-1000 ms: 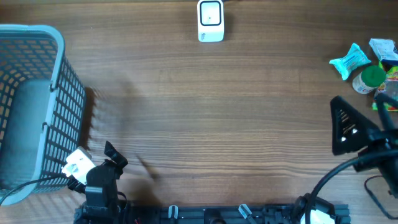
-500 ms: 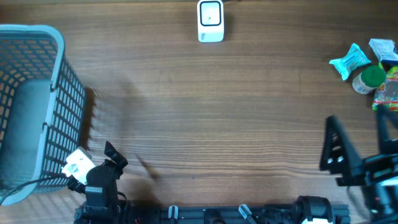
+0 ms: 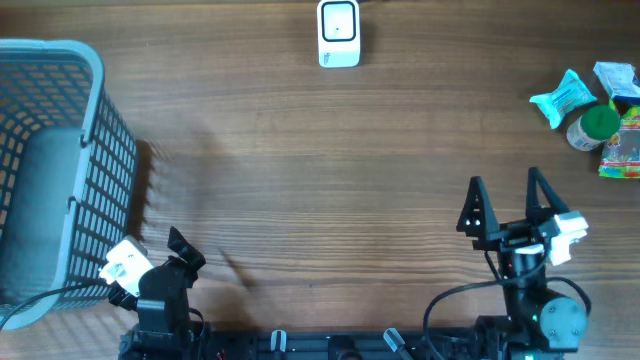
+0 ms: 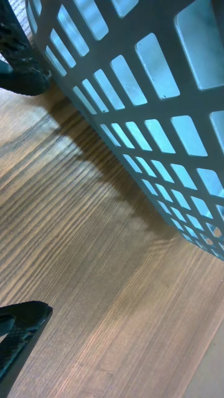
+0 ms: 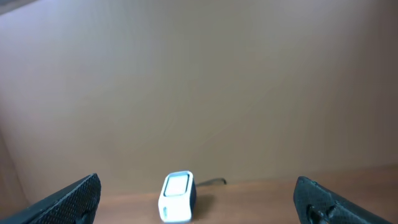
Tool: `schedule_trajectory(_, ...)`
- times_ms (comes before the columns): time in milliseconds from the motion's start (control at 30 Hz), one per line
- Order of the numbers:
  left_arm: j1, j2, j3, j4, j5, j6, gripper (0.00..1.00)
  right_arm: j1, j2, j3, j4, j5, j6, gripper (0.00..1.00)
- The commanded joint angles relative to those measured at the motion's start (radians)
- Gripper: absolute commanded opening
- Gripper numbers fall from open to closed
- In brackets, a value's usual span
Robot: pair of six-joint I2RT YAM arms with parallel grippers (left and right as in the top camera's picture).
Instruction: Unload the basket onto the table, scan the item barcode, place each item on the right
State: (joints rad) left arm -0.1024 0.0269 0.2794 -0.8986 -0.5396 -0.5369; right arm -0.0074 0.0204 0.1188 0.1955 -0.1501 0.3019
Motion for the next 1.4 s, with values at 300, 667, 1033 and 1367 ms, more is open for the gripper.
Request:
schedule_trajectory(300, 0.005, -0.003, 0.0, -0.001, 0.001, -0.002, 1.0, 0.02, -0.017, -0.114, -0.194, 0.098, 0.016, 1.0)
schedule_trajectory(667, 0.005, -0.003, 0.0, -0.001, 0.001, -0.002, 1.0, 0.02, -0.016, -0.114, -0.194, 0.098, 0.016, 1.0)
schedule_trajectory(1033, 0.065, -0.004, -0.151, 0.735, 0.227, -0.003, 1.0, 0.02, -0.016, -0.114, -0.194, 0.098, 0.016, 1.0)
schedule_trajectory(1367, 0.1, -0.024, -0.273, 0.846, 0.283, 0.111, 1.0, 0.02, -0.016, -0.114, -0.194, 0.098, 0.016, 1.0)
